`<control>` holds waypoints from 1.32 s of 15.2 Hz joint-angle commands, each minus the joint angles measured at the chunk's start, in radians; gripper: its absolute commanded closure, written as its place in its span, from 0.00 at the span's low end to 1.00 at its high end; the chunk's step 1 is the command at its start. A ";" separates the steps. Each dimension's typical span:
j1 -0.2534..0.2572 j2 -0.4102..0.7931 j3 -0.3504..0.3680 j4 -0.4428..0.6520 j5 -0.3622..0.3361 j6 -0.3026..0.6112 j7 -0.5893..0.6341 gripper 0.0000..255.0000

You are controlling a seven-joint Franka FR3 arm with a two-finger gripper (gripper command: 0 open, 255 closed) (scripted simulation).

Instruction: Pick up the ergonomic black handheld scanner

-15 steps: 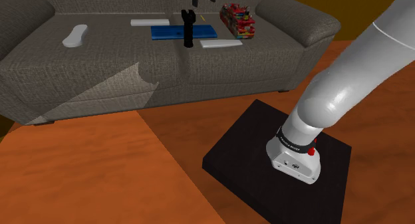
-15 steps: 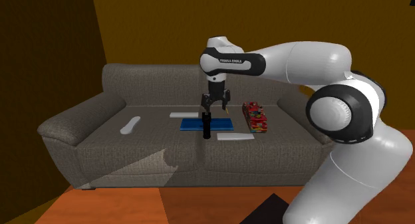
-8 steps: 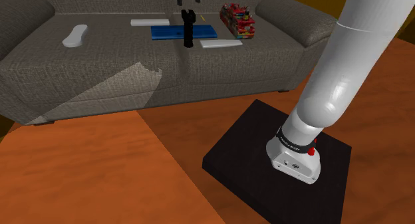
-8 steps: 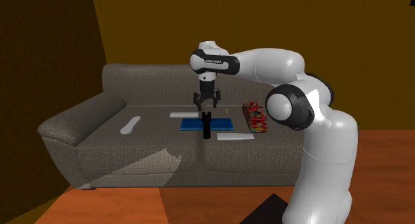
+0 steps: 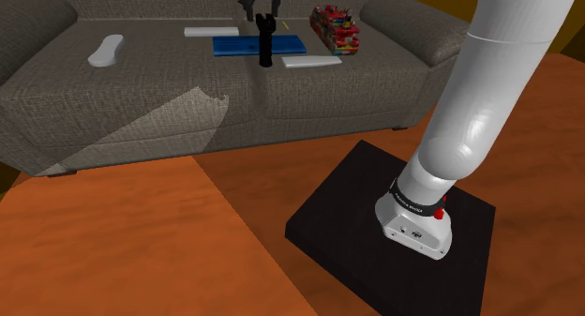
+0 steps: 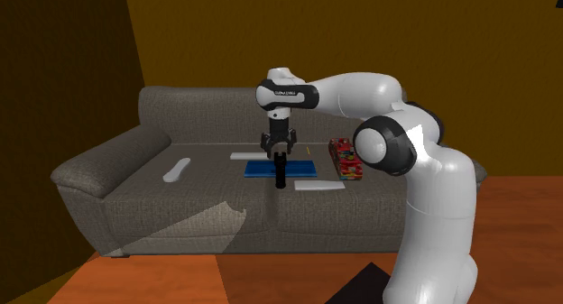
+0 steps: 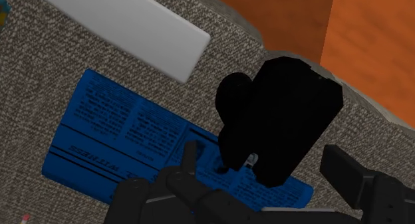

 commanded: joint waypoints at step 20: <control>0.000 0.021 0.000 0.121 0.000 -0.099 0.000 1.00</control>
